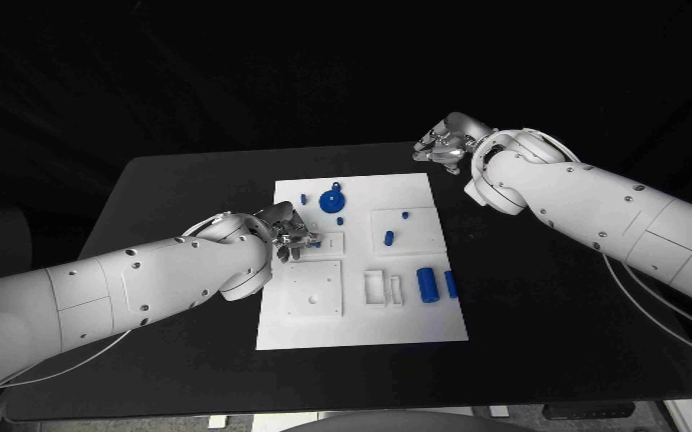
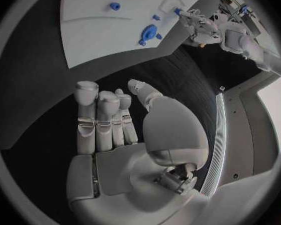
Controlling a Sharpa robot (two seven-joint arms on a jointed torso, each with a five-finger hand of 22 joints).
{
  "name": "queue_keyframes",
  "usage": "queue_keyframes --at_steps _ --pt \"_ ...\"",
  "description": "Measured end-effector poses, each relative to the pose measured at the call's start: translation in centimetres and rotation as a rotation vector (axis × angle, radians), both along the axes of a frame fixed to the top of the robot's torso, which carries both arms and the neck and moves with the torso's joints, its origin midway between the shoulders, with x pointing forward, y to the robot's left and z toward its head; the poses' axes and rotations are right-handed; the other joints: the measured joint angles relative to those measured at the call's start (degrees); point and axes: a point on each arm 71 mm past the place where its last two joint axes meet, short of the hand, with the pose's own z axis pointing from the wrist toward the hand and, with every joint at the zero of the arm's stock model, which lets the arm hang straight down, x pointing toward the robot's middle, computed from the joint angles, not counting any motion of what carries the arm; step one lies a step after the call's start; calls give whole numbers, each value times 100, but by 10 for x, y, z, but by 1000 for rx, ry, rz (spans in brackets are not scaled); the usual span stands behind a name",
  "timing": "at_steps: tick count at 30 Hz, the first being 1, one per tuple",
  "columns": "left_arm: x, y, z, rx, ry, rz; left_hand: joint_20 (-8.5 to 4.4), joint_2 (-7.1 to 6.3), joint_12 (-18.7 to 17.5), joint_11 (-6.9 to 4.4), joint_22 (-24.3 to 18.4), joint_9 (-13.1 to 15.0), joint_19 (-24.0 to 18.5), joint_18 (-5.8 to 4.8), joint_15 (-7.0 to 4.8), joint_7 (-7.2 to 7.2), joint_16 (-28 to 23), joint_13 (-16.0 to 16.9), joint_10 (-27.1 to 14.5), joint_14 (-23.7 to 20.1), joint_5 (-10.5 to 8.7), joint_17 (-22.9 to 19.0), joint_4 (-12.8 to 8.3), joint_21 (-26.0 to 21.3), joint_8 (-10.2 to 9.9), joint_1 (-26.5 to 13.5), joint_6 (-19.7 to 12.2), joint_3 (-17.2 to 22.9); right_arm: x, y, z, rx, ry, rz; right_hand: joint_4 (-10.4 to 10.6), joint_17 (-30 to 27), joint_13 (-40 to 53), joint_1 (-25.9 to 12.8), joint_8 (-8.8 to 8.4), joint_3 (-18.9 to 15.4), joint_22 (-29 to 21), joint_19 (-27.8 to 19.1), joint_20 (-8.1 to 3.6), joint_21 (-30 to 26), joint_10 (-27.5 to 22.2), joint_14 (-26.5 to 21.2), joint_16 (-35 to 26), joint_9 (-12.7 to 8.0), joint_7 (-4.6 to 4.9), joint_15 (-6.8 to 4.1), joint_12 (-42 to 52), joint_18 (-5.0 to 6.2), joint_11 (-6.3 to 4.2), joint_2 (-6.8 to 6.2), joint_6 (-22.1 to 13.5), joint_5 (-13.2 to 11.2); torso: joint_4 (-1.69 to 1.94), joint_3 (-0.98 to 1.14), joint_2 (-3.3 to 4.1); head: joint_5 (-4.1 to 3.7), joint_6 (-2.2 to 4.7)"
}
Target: Assemble the parts on the task board
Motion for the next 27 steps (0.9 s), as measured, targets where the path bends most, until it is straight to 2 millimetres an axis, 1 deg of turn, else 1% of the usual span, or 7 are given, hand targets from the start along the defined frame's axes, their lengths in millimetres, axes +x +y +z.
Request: queue_keyframes --at_steps 6,9,14,23,27 --pt "0 -2 0 6 4 1 0 0 0 0 -1 0 0 0 1 1 0 0 0 0 -3 0 -1 0 0 0 2 1 0 1 0 1 1 1 0 0 0 0 0 0 0 0 0 -22 0 0 -1 0 0 0 0 0 0 0 0 0 2 1 0 -4 -3" --pt "1 -3 -1 11 5 2 0 0 0 0 -1 0 0 0 1 1 0 0 0 -1 -4 0 -1 0 0 0 3 1 0 1 -1 1 1 2 0 0 -5 -24 0 0 0 0 0 -22 0 0 -22 0 0 0 1 0 0 24 0 0 1 3 0 -3 -5" --pt "1 -3 -1 21 2 5 0 0 0 1 -1 -2 0 1 2 -3 0 0 0 -1 -9 0 -1 0 -1 0 7 1 0 1 -1 1 2 2 0 0 -5 -23 0 0 0 0 0 -22 0 0 -22 0 0 0 1 0 0 23 0 -1 -3 4 1 -2 4" --pt "2 -4 0 40 -15 -2 0 0 0 1 -2 -6 0 1 6 -4 0 0 0 2 -26 0 -1 0 -12 0 9 1 0 2 -2 1 4 4 0 1 -5 -23 0 0 0 0 0 -22 1 0 -22 0 0 0 1 0 0 23 0 -5 -3 4 2 -27 11" --pt "2 -5 0 49 -23 -9 0 0 0 1 -2 -6 0 1 14 -5 0 0 1 -4 -27 0 -1 0 -13 0 9 1 0 2 -2 1 5 4 0 -5 -11 -23 0 0 0 0 0 -22 1 0 -22 0 0 0 1 0 1 23 0 -5 0 3 2 -44 -7"
